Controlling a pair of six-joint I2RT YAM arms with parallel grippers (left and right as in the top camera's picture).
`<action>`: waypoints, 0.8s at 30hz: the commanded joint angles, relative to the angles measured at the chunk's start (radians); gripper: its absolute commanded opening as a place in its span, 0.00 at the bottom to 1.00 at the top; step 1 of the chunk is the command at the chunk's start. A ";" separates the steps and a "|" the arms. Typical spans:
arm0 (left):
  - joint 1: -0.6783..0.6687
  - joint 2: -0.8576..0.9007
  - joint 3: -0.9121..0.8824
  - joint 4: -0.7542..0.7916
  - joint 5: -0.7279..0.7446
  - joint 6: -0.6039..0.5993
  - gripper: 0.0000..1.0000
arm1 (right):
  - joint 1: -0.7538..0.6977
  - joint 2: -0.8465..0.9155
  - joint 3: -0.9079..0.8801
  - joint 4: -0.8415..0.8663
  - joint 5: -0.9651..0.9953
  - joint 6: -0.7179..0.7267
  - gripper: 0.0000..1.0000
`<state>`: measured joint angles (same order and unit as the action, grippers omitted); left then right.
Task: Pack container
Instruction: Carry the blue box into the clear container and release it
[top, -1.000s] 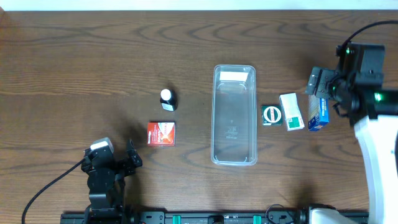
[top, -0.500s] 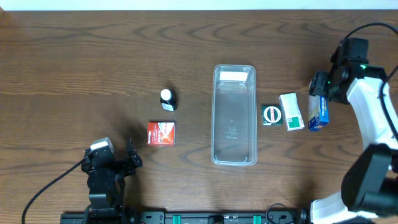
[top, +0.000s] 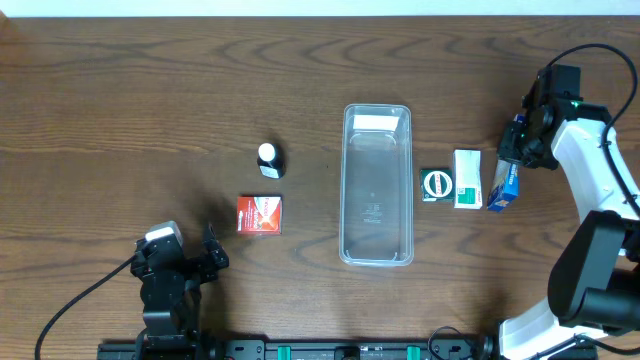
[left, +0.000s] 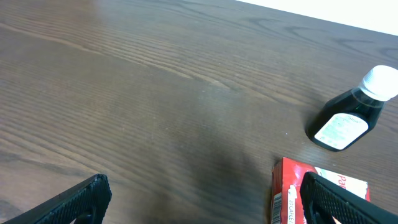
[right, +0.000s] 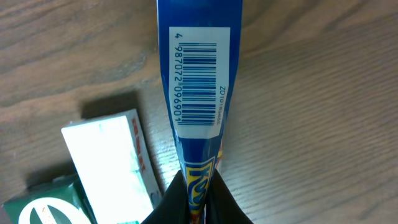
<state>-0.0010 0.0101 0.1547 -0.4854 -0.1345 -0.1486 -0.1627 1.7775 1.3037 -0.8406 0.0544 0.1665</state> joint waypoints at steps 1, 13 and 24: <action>0.005 -0.003 -0.018 0.001 -0.008 0.017 0.98 | -0.004 -0.105 0.048 -0.016 -0.071 -0.003 0.06; 0.005 -0.003 -0.018 0.001 -0.008 0.017 0.98 | 0.109 -0.463 0.085 -0.007 -0.500 0.087 0.02; 0.005 -0.003 -0.018 0.001 -0.008 0.017 0.98 | 0.433 -0.329 0.037 0.128 -0.423 0.306 0.02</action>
<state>-0.0010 0.0101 0.1547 -0.4854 -0.1345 -0.1486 0.2165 1.4002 1.3529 -0.7273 -0.4019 0.3885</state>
